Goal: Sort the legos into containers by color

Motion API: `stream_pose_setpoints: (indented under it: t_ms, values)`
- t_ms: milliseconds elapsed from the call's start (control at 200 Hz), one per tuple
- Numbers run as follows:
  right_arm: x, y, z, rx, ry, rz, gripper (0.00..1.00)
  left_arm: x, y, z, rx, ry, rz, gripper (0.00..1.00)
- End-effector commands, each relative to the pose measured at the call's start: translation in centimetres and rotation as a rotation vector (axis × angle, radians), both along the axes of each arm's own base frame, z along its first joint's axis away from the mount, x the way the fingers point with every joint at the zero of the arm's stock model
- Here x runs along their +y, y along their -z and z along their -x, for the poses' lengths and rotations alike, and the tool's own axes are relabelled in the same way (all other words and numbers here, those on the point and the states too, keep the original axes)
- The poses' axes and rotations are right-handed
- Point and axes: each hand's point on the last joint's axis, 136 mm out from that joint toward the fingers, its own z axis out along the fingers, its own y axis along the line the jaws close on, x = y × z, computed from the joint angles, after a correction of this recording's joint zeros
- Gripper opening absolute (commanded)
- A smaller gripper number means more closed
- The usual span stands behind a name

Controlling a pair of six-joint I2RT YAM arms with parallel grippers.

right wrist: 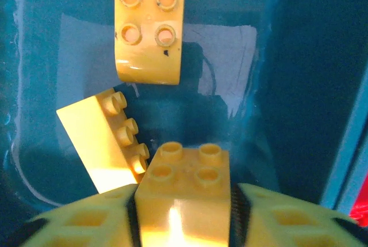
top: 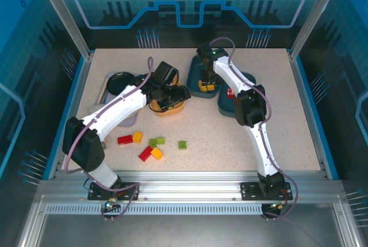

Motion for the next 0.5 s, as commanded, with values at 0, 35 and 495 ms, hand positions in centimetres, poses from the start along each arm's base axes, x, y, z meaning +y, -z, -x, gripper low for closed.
stream_pose_setpoints:
  t_ms: [0,35,495]
  values:
    - [0.4,-1.1,-0.3,-0.012,-0.008,-0.024,0.56,-0.2,0.6,0.9,0.066,0.048,-0.003,0.74]
    - [0.8,-1.9,-0.4,-0.03,-0.017,-0.033,0.59,-0.1,1.0,1.4,0.091,0.053,-0.008,0.74]
    - [6.0,-16.7,9.2,-0.394,-0.336,-0.381,0.68,-0.1,8.1,10.2,0.489,0.133,-0.138,0.75]
